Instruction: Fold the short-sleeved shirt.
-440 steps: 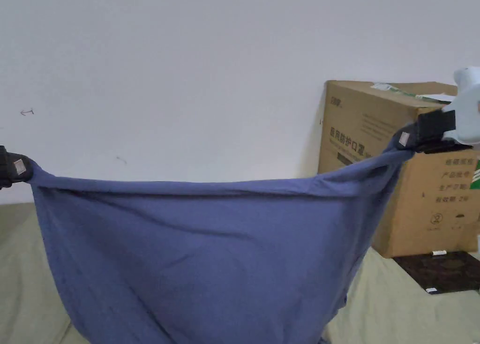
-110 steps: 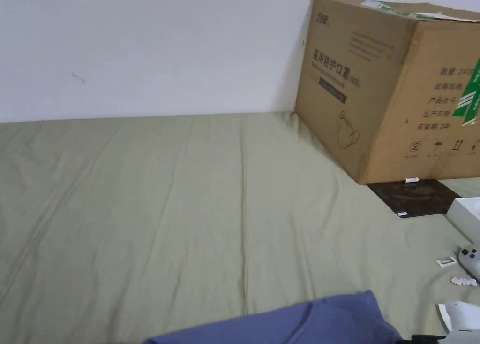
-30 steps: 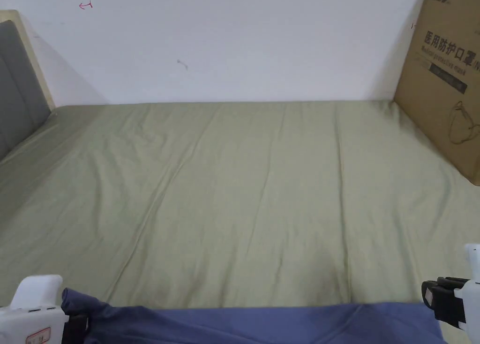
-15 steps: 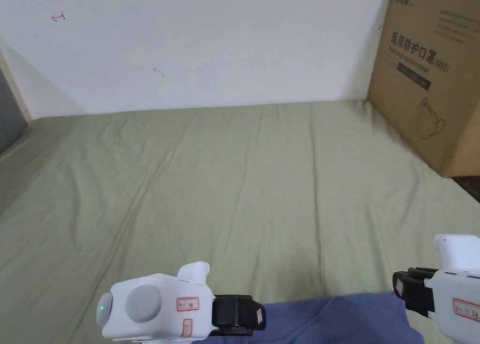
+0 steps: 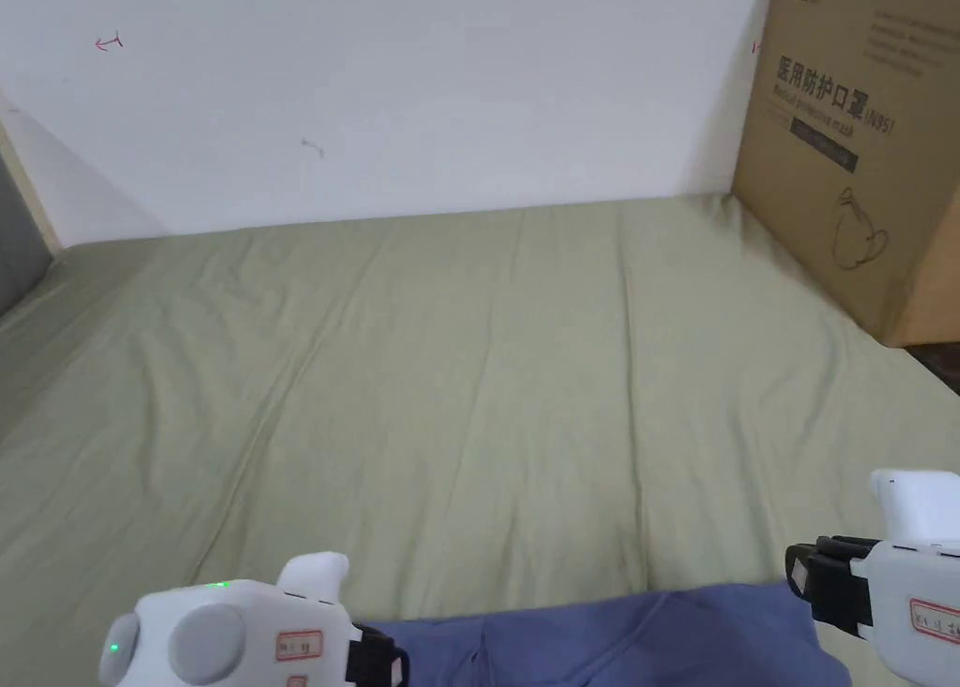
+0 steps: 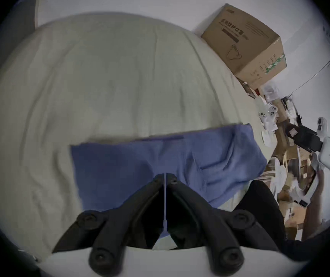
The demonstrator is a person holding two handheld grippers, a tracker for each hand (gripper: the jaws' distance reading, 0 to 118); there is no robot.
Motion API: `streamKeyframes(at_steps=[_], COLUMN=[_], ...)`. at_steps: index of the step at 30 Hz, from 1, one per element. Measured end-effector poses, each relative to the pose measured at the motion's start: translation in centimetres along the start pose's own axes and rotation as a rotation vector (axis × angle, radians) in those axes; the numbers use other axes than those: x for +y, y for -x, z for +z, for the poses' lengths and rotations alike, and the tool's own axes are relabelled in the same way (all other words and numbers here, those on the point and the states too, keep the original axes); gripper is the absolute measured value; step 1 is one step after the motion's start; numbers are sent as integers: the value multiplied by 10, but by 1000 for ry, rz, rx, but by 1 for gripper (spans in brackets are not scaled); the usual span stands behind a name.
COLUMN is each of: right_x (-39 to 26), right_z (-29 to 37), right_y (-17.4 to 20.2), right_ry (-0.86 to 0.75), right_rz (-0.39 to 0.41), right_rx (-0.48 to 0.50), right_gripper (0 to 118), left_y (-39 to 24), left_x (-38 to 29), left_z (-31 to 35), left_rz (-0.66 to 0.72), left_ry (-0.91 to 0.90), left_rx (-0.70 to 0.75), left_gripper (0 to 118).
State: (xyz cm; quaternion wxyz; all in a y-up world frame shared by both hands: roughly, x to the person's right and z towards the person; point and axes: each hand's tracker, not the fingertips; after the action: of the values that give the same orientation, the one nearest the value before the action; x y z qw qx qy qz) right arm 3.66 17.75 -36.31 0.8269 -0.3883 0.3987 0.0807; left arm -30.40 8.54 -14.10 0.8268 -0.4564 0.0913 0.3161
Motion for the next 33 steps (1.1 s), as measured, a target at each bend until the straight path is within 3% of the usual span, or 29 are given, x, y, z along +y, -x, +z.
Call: streamKeyframes(at_steps=[4,6,8,14,18,20,21,22,23,24,30,33], right_x=[0,0,1,8,11,11,10,10,10,10,17,18], right_z=[5,9,12,14,12,10,9,8,8,7,11,11], right_y=[-3,-4,-2,5,11,15,17,18,18,18,14,14], right_ry=[10,5,-3,-17,-20,-11,-6,-2,1,3,-4,3], right_rz=[-27,-33,-10,-3,-7,0,5,7,7,0,-24,-10], right_rx=[10,13,-9,4,13,18,18,18,20,28,9,-14], right_gripper=[0,0,0,0,0,0,0,0,0,0,0,0], left_y=[-24,-37,-42,-13,46,81,99,112,124,136,179,175], left_x=[-13,-17,-14,-10,-9,-12,-14,-17,-18,-22,-34,-40], left_z=[-58,-65,-58,-13,35,54,62,66,68,68,32,-5], left_rz=[-18,-45,-66,92,166,237,281,306,325,338,486,539], left_ry=[153,124,108,54,-87,-111,-130,-137,-142,-142,-120,-79], left_rx=[14,12,-6,-349,-368,-408,-427,-441,-449,-448,-495,-694], left_gripper=[1,1,1,1,2,17,37,78,107,118,118,118])
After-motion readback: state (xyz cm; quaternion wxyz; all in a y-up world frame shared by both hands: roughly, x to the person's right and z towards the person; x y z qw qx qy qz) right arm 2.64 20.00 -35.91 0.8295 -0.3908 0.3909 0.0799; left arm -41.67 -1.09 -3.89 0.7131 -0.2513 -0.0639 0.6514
